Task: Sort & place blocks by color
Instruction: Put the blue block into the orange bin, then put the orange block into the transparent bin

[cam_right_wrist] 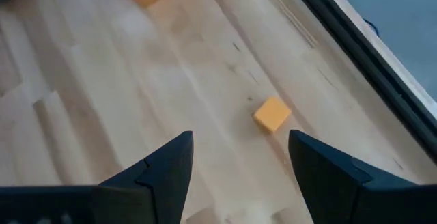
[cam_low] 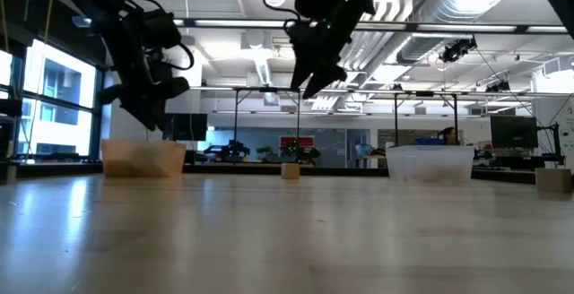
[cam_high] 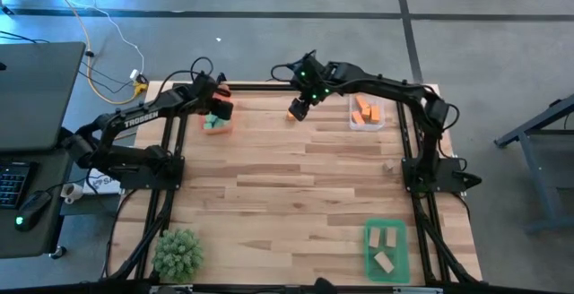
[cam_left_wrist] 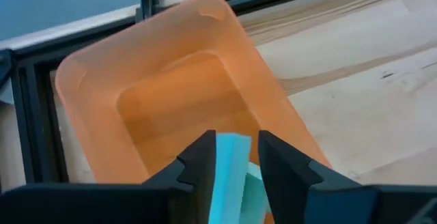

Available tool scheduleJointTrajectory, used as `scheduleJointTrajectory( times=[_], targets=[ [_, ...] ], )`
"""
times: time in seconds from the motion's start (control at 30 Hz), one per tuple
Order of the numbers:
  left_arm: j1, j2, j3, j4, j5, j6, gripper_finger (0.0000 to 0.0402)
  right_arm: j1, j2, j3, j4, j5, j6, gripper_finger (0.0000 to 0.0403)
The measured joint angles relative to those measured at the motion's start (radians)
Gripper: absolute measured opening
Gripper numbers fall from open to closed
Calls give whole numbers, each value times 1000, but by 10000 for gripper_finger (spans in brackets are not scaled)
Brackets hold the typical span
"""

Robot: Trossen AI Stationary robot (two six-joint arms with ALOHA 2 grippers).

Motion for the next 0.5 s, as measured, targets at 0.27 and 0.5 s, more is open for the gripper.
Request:
scheduleJointTrajectory(
  times=[0.27, 0.5],
  targets=[
    [0, 0, 27, -1, -1, 6, 141, -57, 81, 0, 93, -14, -19, 228],
    [0, 0, 111, -19, 26, 19, 153, -83, 135, 0, 127, -60, -127, 243]
  ],
)
